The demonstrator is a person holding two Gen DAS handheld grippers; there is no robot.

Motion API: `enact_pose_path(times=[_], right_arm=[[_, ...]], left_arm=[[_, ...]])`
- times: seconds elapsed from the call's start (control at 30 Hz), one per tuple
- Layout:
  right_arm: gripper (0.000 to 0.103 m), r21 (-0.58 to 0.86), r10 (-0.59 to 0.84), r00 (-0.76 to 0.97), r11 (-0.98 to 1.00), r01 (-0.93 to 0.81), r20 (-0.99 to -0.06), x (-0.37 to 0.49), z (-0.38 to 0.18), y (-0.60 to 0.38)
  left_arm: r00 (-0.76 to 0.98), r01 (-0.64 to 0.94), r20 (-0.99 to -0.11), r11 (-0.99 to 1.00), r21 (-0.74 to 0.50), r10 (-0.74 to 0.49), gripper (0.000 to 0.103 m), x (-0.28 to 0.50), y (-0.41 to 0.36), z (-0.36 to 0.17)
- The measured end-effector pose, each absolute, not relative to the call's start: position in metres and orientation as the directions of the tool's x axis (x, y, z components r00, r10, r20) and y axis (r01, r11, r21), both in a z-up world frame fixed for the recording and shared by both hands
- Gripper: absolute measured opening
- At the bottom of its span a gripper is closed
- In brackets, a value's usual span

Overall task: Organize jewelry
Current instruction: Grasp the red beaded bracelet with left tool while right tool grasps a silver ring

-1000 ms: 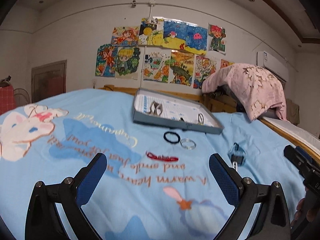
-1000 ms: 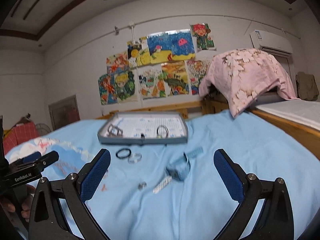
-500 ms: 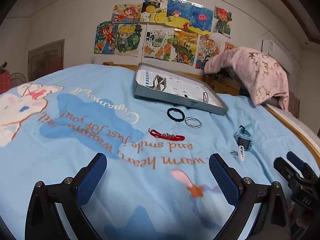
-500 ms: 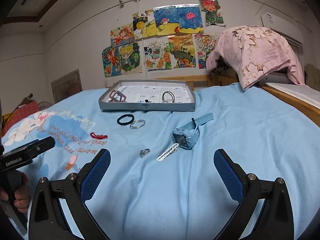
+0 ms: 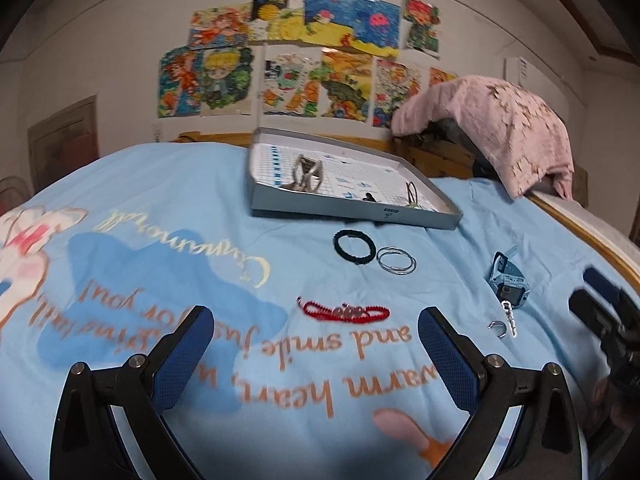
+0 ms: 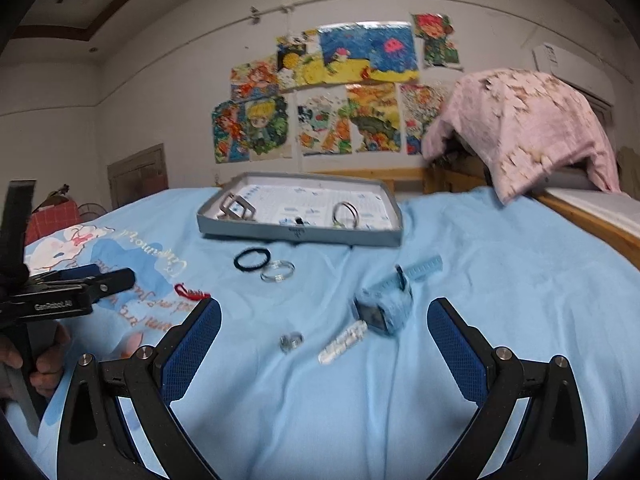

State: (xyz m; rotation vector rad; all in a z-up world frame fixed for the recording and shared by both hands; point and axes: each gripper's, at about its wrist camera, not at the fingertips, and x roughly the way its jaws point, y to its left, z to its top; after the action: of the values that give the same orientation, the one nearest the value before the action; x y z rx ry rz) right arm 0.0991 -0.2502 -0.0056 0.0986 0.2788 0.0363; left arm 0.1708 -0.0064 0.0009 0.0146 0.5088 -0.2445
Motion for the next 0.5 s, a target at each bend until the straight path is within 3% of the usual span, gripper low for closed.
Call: enact_pose_path(times=[0.17,0.23,0.37,0.5], right_arm=[[0.100,0.111,0.110,0.958,0.990,-0.083,-0.267,0.123,-0.005,-0.245],[0.097,0.110,0.133,0.948,0.988,-0.106,-0.289,0.130,-0.011,-0.241],[0.077,0.126,0.173,0.926,0.982,-0.138,-0.336,0.139,-0.022,-0.236],[0.073,0.118,0.193,0.904,0.980,-0.159,-0.382,0.146,-0.032,-0.230]], left_arm=[[0.817,0.282,-0.505,0.957,-0.070,-0.278,0.102,0.199,-0.008,-0.001],[0.808,0.291,-0.506,0.951,-0.105,-0.302,0.096,0.210,-0.007,-0.003],[0.770,0.316,-0.534,0.936,-0.155,-0.349,0.086,0.226,-0.008,-0.016],[0.714,0.368,-0.586,0.917,-0.153,-0.384,0.075,0.238,-0.018,-0.031]])
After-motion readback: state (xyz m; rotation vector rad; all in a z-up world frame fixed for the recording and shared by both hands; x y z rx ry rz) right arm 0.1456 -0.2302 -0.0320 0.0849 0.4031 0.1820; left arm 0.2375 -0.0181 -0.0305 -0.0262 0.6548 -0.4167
